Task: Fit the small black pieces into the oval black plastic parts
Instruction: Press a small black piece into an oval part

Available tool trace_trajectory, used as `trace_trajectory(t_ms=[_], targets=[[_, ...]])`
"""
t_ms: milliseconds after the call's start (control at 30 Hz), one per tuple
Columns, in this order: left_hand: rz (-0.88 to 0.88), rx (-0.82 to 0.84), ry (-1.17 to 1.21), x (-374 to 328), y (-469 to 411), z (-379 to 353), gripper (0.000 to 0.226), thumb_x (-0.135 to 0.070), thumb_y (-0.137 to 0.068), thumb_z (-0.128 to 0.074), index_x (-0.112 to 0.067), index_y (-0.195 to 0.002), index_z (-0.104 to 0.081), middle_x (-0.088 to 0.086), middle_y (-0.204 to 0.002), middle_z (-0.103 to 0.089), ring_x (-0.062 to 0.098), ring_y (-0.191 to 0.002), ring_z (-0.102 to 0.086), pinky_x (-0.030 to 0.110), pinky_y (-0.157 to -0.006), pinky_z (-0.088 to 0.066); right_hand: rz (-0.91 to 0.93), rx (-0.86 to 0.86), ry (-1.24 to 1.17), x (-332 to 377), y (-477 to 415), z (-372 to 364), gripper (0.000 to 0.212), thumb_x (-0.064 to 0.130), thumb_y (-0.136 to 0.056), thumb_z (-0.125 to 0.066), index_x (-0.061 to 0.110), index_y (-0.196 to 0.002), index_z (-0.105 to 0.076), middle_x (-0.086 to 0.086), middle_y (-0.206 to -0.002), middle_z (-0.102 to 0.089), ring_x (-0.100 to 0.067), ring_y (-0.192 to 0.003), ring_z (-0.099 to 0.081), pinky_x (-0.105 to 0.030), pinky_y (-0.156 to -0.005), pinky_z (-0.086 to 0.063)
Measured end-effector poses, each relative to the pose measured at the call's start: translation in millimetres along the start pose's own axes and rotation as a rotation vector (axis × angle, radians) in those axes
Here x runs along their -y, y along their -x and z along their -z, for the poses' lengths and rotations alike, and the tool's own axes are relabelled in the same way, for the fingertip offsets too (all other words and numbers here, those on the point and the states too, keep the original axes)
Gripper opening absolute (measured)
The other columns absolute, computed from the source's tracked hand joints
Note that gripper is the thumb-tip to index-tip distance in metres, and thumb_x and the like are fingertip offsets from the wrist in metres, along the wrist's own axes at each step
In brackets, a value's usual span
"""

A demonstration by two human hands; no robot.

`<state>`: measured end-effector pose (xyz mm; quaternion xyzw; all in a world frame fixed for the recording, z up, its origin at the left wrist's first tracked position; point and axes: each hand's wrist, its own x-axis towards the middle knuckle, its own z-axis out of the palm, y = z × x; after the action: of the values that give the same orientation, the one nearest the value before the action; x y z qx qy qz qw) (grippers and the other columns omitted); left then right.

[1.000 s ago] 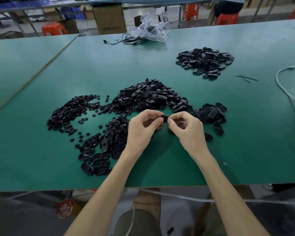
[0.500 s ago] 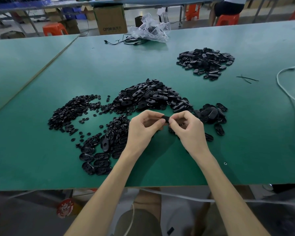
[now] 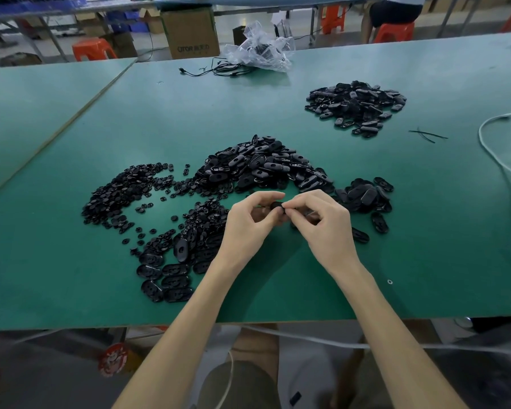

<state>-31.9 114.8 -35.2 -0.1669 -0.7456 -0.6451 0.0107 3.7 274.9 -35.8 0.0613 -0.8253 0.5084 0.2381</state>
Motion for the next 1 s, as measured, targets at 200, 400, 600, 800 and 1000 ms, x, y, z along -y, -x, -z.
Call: trace_trajectory(t_ms=[200, 400, 600, 800, 1000], targets=[[-0.018, 0.037, 0.015, -0.1, 0.0, 0.3, 0.017, 0.002, -0.097, -0.068, -0.002, -0.113, -0.074, 0.009, -0.098, -0.078, 0.016, -0.085, -0.077, 0.021, -0.080, -0.058, 0.007, -0.009, -0.024, -1.2, 0.1, 1.9, 0.014, 0.002, -0.091, -0.076, 0.013, -0.095, -0.082, 0.004, -0.098, -0.072, -0.015, -0.091, -0.069, -0.034, -0.076, -0.058], [-0.013, 0.030, 0.022, -0.2, 1.1, 0.9, 0.015, -0.001, -0.096, -0.071, -0.006, -0.109, -0.075, 0.004, -0.098, -0.079, 0.019, -0.086, -0.078, 0.023, -0.079, -0.059, 0.001, 0.007, -0.067, -2.8, 0.1, 2.2, 0.015, 0.001, -0.092, -0.074, 0.015, -0.096, -0.080, 0.008, -0.100, -0.071, -0.016, -0.093, -0.070, -0.037, -0.079, -0.059], [0.013, 0.022, 0.015, -2.1, 1.0, -0.6, 0.016, 0.002, -0.094, -0.070, -0.005, -0.108, -0.073, 0.006, -0.097, -0.079, 0.026, -0.088, -0.077, 0.039, -0.085, -0.063, -0.028, 0.026, -0.092, -2.5, 0.5, 0.3, 0.024, -0.001, -0.094, -0.072, 0.017, -0.110, -0.079, 0.008, -0.104, -0.071, -0.014, -0.094, -0.071, -0.038, -0.082, -0.061], [0.002, 0.008, -0.052, -3.4, 1.4, -1.4, 0.019, 0.006, -0.090, -0.069, -0.007, -0.103, -0.074, 0.005, -0.095, -0.078, 0.030, -0.086, -0.074, 0.047, -0.085, -0.061, -0.052, 0.024, -0.084, -0.1, 0.8, 0.9, 0.022, 0.004, -0.091, -0.077, 0.021, -0.105, -0.077, 0.012, -0.101, -0.072, -0.010, -0.092, -0.071, -0.034, -0.081, -0.060], [0.021, -0.007, -0.061, -1.4, 1.1, -1.3, 0.019, 0.006, -0.087, -0.070, -0.012, -0.093, -0.074, 0.005, -0.090, -0.077, 0.017, -0.075, -0.069, 0.034, -0.074, -0.058, -0.085, 0.037, -0.104, 1.8, 0.8, 0.0, 0.024, 0.003, -0.090, -0.079, 0.025, -0.101, -0.076, 0.011, -0.098, -0.073, -0.011, -0.091, -0.071, -0.035, -0.082, -0.061]])
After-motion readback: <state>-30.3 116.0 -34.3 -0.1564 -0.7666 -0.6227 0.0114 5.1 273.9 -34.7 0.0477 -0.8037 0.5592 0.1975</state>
